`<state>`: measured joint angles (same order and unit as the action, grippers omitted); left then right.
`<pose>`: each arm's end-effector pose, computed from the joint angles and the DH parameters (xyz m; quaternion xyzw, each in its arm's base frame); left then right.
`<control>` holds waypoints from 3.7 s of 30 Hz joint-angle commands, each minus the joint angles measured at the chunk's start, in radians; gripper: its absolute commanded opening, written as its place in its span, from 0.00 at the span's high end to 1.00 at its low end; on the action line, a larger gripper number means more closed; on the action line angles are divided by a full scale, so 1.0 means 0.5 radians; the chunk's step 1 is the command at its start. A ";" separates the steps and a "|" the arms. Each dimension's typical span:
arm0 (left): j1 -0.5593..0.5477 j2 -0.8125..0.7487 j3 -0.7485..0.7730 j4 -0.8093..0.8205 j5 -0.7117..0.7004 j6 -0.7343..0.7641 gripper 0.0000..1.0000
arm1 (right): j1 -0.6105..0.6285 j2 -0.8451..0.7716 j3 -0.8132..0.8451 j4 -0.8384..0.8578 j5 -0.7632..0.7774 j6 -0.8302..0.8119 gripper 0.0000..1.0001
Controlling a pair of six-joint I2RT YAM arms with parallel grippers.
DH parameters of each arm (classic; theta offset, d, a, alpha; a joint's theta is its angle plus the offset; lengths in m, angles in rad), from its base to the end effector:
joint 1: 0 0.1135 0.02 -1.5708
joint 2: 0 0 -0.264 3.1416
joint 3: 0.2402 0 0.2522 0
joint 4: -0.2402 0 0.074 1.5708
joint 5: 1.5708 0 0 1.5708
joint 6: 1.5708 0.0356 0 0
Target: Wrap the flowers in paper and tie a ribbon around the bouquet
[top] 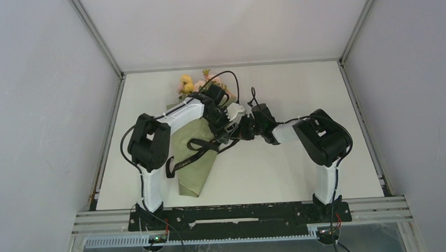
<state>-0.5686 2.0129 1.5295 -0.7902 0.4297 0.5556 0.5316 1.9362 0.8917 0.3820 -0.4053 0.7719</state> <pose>0.3366 -0.2327 0.1897 0.5417 0.8007 -0.2118 0.1433 0.3148 0.2014 0.1128 0.0179 0.8845 0.4044 0.2319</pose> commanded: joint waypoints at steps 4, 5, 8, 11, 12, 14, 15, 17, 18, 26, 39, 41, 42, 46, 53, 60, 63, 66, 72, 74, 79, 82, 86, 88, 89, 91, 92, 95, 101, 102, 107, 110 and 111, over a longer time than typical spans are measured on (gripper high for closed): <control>-0.026 0.055 0.043 0.074 -0.149 -0.092 0.41 | -0.041 -0.001 -0.020 0.240 -0.115 0.188 0.91; -0.029 0.062 0.045 0.074 -0.157 -0.102 0.45 | -0.049 0.002 -0.024 0.251 -0.121 0.196 0.91; -0.032 0.089 0.066 0.059 -0.168 -0.130 0.64 | -0.065 0.017 -0.026 0.284 -0.156 0.202 0.91; -0.032 0.095 0.076 0.038 -0.135 -0.134 0.85 | -0.077 0.019 -0.026 0.292 -0.162 0.172 0.90; -0.027 0.084 0.076 0.034 -0.122 -0.137 0.92 | -0.081 0.018 -0.026 0.289 -0.156 0.146 0.90; -0.016 0.057 0.073 0.031 -0.082 -0.148 1.00 | -0.092 0.032 -0.025 0.292 -0.155 0.094 0.88; -0.008 0.039 0.075 0.031 -0.052 -0.157 1.00 | -0.099 0.047 -0.022 0.291 -0.165 0.071 0.87; 0.012 0.018 0.086 0.031 -0.005 -0.170 1.00 | -0.104 0.086 -0.004 0.278 -0.184 0.033 0.85; 0.022 0.011 0.094 0.031 0.012 -0.180 1.00 | -0.107 0.103 -0.001 0.277 -0.189 0.018 0.84; 0.126 0.050 0.180 0.016 0.164 -0.297 1.00 | -0.106 0.163 0.013 0.301 -0.194 -0.078 0.65; 0.199 0.126 0.233 0.003 0.228 -0.382 1.00 | -0.050 0.192 0.089 0.285 -0.165 -0.185 0.58; 0.201 0.129 0.233 0.000 0.229 -0.383 1.00 | -0.033 0.216 0.141 0.250 -0.165 -0.208 0.58; 0.201 0.128 0.233 0.000 0.234 -0.384 1.00 | -0.022 0.226 0.166 0.227 -0.158 -0.219 0.58; 0.200 0.125 0.233 0.001 0.238 -0.386 1.00 | 0.003 0.247 0.207 0.187 -0.140 -0.239 0.58; 0.203 0.131 0.231 0.026 0.202 -0.403 1.00 | 0.054 0.238 0.206 0.150 -0.132 -0.305 0.57; 0.211 0.137 0.228 0.041 0.199 -0.426 1.00 | 0.111 0.205 0.206 0.086 0.031 -0.349 0.76; 0.218 0.129 0.222 0.038 0.196 -0.427 1.00 | 0.111 0.193 0.203 0.062 0.033 -0.334 0.93; 0.232 0.117 0.221 0.039 0.192 -0.427 1.00 | 0.110 0.148 0.163 0.073 0.019 -0.335 1.00; 0.257 0.105 0.227 0.041 0.140 -0.426 0.97 | 0.106 0.021 0.054 0.085 0.010 -0.320 1.00; 0.257 0.092 0.218 0.039 0.107 -0.409 0.81 | 0.109 -0.006 0.031 0.080 -0.001 -0.316 1.00; 0.289 -0.045 0.217 -0.026 0.093 -0.302 0.50 | 0.116 -0.028 0.030 0.081 -0.032 -0.310 1.00; 0.330 -0.168 0.245 -0.144 0.130 -0.174 0.39 | 0.115 -0.028 0.030 0.107 -0.047 -0.294 1.00; 0.349 -0.288 0.206 -0.332 0.026 0.030 0.30 | 0.115 -0.021 0.030 0.113 -0.050 -0.278 1.00; 0.347 -0.324 0.147 -0.422 -0.038 0.089 0.29 | 0.113 -0.014 0.030 0.113 -0.051 -0.271 1.00; 0.348 -0.343 0.095 -0.459 -0.079 0.111 0.28 | 0.113 -0.013 0.030 0.111 -0.051 -0.268 1.00; 0.348 -0.379 -0.038 -0.440 -0.197 0.123 0.28 | 0.116 -0.013 0.029 0.114 -0.057 -0.265 1.00; 0.346 -0.392 -0.100 -0.412 -0.275 0.120 0.28 | 0.116 -0.013 0.030 0.118 -0.062 -0.262 1.00; 0.347 -0.388 -0.241 -0.375 -0.421 0.098 0.28 | 0.113 -0.013 0.039 0.115 -0.075 -0.258 1.00; 0.343 -0.387 -0.357 -0.296 -0.493 0.049 0.31 | 0.118 -0.015 0.063 0.091 -0.076 -0.263 1.00; 0.343 -0.383 -0.364 -0.287 -0.505 0.041 0.34 | 0.116 -0.020 0.064 0.087 -0.076 -0.262 1.00; 0.342 -0.391 -0.404 -0.289 -0.514 0.045 0.70 | 0.116 -0.057 0.063 0.047 -0.064 -0.284 1.00; 0.343 -0.414 -0.406 -0.293 -0.491 0.041 0.95 | 0.109 -0.075 0.064 0.031 -0.075 -0.289 1.00; 0.343 -0.427 -0.405 -0.284 -0.484 0.031 0.99 | 0.108 -0.080 0.062 0.027 -0.084 -0.292 1.00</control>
<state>-0.3943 1.8351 1.3369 -0.9459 0.1833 0.5774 0.5838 1.9594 0.9077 0.3946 -0.4355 0.6350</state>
